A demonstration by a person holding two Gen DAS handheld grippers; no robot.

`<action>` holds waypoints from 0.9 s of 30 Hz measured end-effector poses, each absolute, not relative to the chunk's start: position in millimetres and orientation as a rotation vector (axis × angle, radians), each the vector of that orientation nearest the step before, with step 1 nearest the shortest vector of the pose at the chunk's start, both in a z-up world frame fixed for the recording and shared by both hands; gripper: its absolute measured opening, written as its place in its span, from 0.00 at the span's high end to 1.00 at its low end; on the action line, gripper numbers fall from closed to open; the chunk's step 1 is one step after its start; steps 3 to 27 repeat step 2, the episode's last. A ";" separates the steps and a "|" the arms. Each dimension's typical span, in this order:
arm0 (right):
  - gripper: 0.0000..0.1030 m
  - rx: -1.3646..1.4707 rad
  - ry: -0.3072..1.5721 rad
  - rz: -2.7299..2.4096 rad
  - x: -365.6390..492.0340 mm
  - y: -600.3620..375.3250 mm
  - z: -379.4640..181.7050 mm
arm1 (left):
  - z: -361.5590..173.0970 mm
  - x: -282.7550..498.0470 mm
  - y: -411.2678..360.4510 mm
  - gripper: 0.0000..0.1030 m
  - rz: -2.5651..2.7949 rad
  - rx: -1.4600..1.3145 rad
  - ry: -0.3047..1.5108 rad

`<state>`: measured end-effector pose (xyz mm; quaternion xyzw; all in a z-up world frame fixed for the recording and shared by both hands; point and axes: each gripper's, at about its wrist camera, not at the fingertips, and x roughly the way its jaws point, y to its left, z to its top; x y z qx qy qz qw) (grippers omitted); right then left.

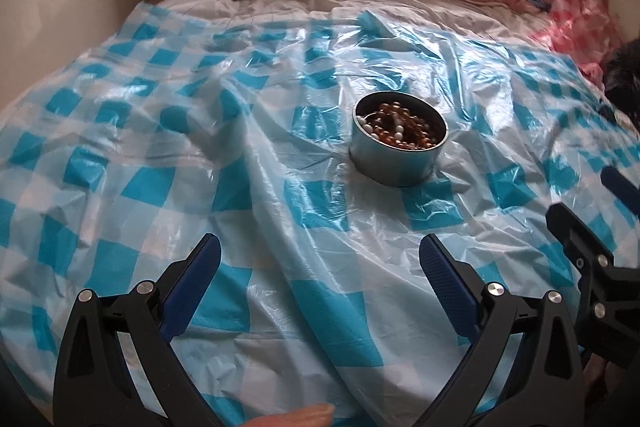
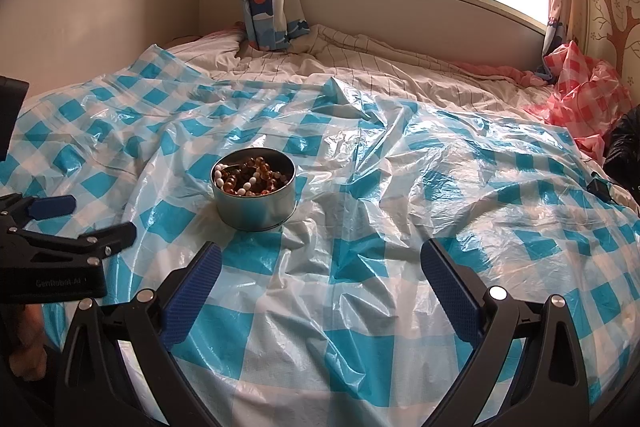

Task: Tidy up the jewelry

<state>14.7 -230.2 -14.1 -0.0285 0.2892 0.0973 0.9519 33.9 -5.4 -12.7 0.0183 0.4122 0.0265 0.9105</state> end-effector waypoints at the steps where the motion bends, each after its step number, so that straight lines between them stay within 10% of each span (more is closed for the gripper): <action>1: 0.07 -0.057 0.588 0.198 14.7 -231.0 -14.3 | -12.2 32.1 -8.8 0.07 0.056 0.055 0.843; 27: 0.07 -0.058 0.589 0.198 14.8 -230.1 -14.2 | -12.0 31.6 -10.9 0.07 0.052 0.062 0.842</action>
